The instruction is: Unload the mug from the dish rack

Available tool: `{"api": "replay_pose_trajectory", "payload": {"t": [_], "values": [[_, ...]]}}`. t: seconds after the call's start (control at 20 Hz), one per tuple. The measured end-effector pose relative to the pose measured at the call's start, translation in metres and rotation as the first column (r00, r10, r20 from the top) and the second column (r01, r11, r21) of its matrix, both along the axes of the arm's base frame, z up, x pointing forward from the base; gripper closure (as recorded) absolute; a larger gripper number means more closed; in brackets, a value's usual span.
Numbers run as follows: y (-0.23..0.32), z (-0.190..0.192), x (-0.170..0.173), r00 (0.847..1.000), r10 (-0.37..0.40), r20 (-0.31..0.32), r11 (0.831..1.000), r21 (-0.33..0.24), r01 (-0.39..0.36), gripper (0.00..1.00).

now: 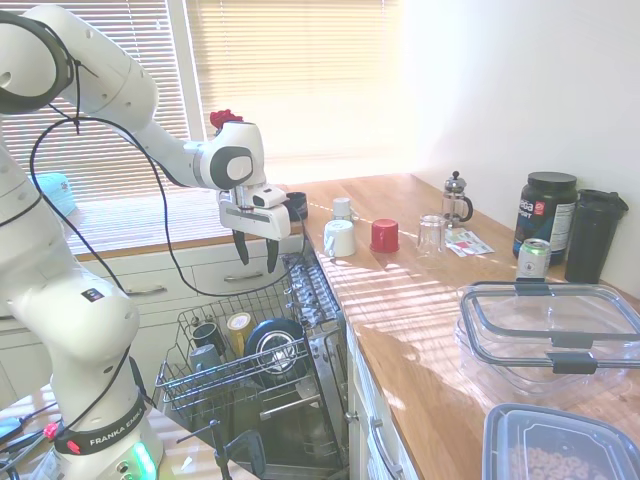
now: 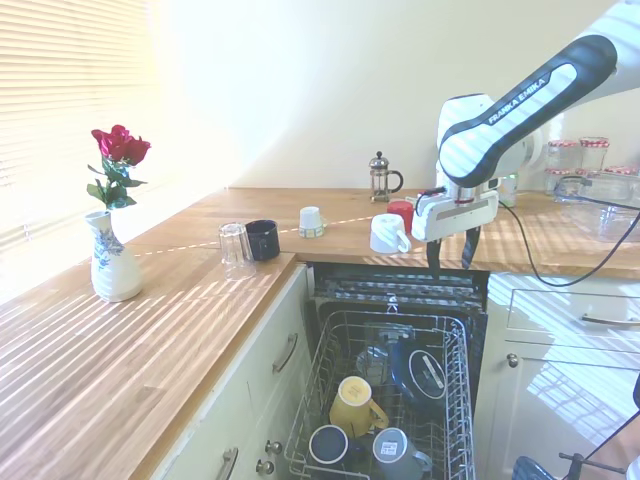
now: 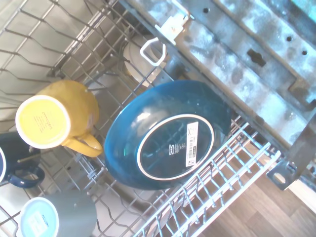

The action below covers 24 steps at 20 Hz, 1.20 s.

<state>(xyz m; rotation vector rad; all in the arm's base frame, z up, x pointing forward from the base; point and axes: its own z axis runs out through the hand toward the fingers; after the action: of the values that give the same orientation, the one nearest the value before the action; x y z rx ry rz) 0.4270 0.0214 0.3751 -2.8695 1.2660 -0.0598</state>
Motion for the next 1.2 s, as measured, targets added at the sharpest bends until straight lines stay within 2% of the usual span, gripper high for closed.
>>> {"api": "replay_pose_trajectory", "payload": {"t": [0.15, 0.25, 0.45, 0.6, 0.9, 1.2], "values": [[0.001, -0.003, 0.000, 1.000, 0.015, -0.007, 1.000, 0.000, -0.015, 0.00], [0.008, -0.019, -0.002, 0.999, 0.037, -0.026, 0.999, -0.001, -0.037, 0.00], [0.035, -0.075, -0.011, 0.990, 0.117, -0.075, 0.993, -0.021, -0.119, 0.00], [0.061, -0.116, -0.023, 0.978, 0.183, -0.101, 0.981, -0.046, -0.188, 0.00], [0.101, -0.174, -0.041, 0.939, 0.307, -0.155, 0.947, -0.051, -0.318, 0.00], [0.158, -0.226, -0.063, 0.884, 0.412, -0.222, 0.901, -0.046, -0.432, 0.00]]}}
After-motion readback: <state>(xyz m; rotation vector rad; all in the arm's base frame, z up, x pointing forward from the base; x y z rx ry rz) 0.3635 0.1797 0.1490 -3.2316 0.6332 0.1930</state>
